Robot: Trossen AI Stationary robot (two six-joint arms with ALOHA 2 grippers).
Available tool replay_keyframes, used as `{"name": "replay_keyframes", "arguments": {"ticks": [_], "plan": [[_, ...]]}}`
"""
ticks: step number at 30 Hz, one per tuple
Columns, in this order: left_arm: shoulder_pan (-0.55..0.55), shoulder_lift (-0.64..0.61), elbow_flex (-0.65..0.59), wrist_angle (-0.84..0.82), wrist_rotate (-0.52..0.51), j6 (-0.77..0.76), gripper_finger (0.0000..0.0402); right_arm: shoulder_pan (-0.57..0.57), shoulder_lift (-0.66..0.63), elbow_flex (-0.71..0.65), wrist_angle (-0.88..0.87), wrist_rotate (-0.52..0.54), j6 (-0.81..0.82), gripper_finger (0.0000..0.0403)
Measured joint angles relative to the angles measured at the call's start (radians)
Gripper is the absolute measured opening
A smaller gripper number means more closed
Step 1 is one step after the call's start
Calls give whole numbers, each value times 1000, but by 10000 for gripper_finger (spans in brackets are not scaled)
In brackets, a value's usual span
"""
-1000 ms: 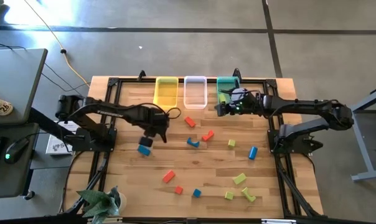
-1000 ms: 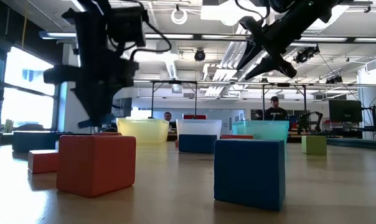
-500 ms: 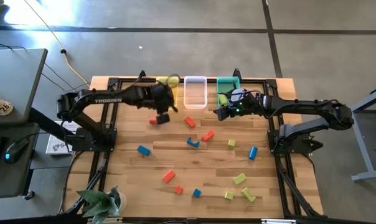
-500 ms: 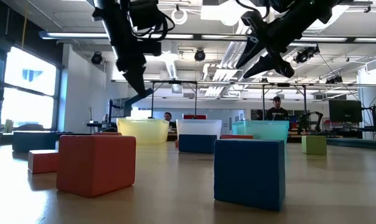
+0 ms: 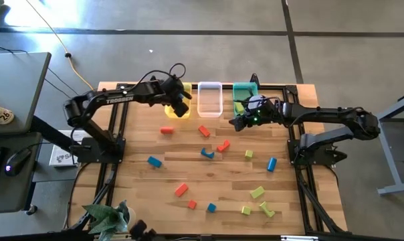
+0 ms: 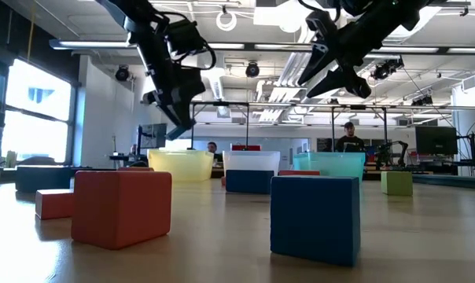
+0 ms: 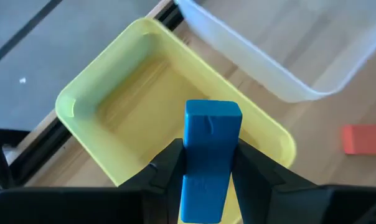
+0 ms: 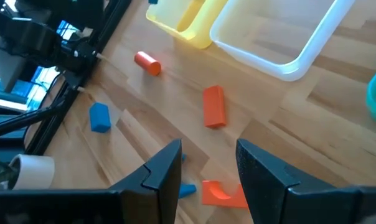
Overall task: Sort & place blocks by color
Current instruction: Put the blue block into the yellow bin, then put the orange block into the transparent bin
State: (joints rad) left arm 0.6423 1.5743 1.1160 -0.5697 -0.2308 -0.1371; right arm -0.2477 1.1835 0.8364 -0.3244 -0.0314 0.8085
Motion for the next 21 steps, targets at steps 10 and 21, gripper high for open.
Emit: {"name": "replay_keyframes", "arguments": {"ticks": [10,21], "plan": [[20,62,0,0,18,-17,130,0,0,0,-15,-77,27,140],[19,65,9,-32,37,9,178,44,0,0,-37,-97,-108,140]]}}
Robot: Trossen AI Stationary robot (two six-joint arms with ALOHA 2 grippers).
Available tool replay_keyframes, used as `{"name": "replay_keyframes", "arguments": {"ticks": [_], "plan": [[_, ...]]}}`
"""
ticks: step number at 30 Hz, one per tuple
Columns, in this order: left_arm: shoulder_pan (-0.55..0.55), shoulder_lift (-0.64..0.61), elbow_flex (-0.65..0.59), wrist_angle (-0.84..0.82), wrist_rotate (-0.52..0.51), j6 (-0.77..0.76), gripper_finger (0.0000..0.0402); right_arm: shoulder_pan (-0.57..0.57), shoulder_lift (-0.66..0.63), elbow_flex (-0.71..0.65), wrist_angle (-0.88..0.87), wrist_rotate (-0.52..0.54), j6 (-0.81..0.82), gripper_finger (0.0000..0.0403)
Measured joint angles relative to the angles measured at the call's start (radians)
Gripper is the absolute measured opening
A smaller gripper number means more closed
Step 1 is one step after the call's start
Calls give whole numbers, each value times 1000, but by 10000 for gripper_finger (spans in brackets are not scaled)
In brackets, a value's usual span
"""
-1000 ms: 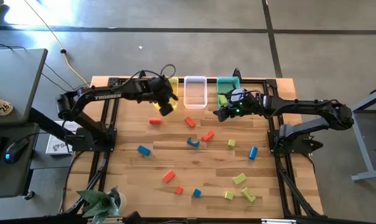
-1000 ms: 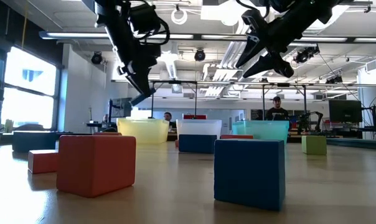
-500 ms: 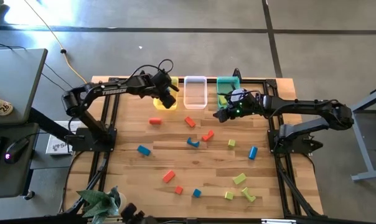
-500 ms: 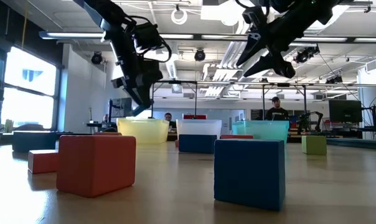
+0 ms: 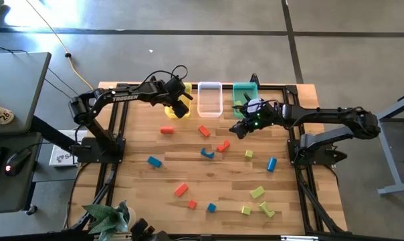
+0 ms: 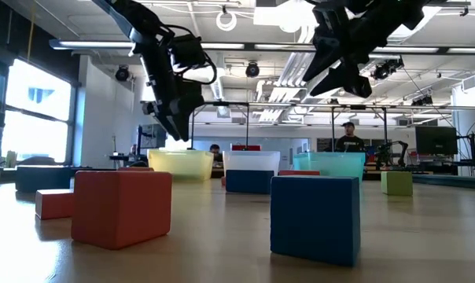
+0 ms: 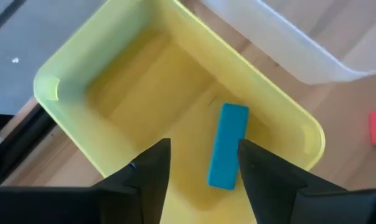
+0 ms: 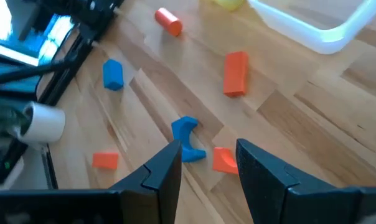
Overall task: Sort & place blocks by color
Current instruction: Put the orange block into the transparent bin
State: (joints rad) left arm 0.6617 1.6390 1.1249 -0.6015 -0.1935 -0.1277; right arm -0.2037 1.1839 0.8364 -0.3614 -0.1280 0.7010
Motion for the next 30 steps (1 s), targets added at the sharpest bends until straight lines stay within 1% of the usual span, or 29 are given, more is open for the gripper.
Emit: {"name": "replay_keyframes", "arguments": {"ticks": [6,9,14,18,22,30], "plan": [[-10,0,71,-116,156,53,181,28,0,0,0,-7,-186,140],[-27,0,123,-199,218,73,182,44,1,0,0,3,-242,143],[-80,-1,207,-334,294,94,182,81,15,0,5,24,-351,170],[-147,-1,262,-443,352,94,182,113,37,0,36,52,-503,195],[-227,-8,285,-508,366,95,182,130,76,0,61,73,-645,201],[-372,-18,284,-573,366,25,182,133,170,0,104,72,-776,199]]}}
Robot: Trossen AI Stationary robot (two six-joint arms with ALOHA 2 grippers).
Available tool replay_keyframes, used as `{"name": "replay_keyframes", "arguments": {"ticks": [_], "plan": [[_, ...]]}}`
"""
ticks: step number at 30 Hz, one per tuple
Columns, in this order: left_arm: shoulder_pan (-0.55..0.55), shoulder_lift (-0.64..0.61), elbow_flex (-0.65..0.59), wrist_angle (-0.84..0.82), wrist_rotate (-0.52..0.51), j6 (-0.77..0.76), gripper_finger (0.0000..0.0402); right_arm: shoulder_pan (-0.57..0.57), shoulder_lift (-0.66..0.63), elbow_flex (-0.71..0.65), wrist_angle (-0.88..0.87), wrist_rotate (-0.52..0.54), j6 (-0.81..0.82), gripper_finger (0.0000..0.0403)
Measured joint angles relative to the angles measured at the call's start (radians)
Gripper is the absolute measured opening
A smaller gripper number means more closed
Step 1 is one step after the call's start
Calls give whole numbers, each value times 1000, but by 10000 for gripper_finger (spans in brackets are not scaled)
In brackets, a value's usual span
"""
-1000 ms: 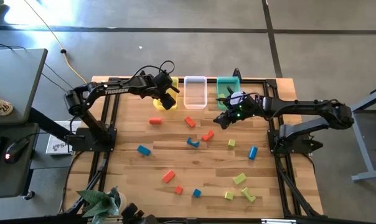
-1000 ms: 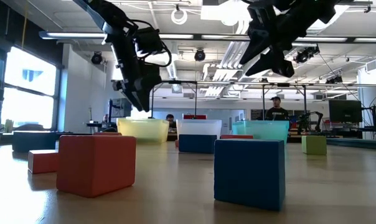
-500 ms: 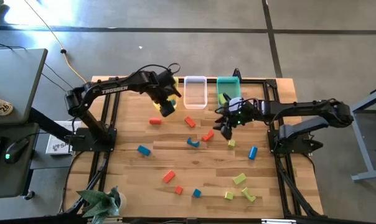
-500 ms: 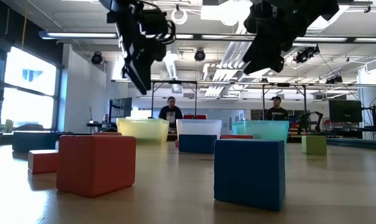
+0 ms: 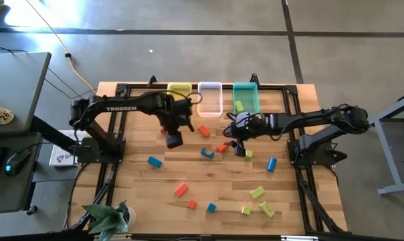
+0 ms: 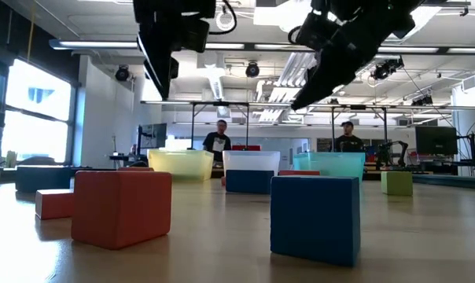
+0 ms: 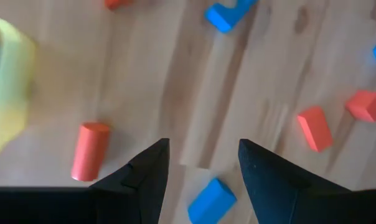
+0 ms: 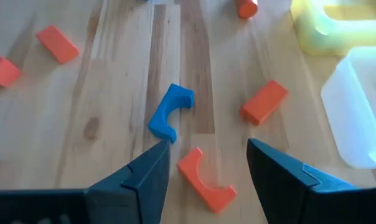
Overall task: Sort & place blocks by color
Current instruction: Put the orange block into the transparent bin
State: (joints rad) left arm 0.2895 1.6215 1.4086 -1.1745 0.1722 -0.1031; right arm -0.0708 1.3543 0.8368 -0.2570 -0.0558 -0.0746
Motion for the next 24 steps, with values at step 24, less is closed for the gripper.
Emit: {"name": "replay_keyframes", "arguments": {"ticks": [24], "plan": [[-179,0,0,-7,-31,-316,182,0,272,0,58,-53,-275,199]]}}
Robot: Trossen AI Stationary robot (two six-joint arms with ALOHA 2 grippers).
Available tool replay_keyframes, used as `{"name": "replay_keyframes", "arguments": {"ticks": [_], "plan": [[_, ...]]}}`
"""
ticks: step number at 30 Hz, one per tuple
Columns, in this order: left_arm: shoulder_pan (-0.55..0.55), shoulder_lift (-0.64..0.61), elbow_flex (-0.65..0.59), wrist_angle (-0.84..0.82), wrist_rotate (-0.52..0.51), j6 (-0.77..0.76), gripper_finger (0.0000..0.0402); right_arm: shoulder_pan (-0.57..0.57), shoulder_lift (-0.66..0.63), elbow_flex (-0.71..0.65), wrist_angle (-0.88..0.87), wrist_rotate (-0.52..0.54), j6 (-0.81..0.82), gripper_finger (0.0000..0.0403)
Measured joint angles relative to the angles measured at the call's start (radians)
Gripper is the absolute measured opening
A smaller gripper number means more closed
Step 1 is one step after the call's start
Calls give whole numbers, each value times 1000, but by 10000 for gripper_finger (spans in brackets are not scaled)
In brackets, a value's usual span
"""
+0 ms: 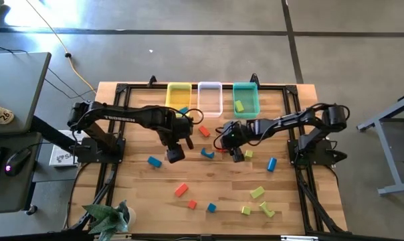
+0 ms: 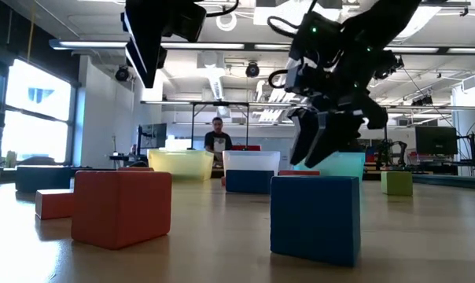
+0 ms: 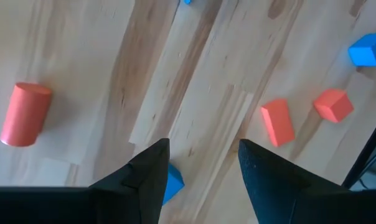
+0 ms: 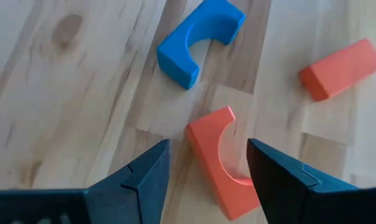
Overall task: Sort & place blocks by color
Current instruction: Put the orange block into the transparent bin
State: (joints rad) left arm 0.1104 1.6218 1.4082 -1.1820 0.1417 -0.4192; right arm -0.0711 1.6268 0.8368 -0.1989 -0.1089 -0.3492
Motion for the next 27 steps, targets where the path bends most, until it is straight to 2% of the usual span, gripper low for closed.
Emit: {"name": "replay_keyframes", "arguments": {"ticks": [10,13,19,27], "plan": [[-9,0,0,1,0,-98,182,0,87,2,23,2,5,191],[-9,0,0,1,0,-120,182,2,90,-1,7,3,18,156],[-9,0,0,2,0,-131,182,1,86,2,9,5,62,41],[-9,0,0,1,0,-125,182,-7,86,30,-2,3,134,35]]}}
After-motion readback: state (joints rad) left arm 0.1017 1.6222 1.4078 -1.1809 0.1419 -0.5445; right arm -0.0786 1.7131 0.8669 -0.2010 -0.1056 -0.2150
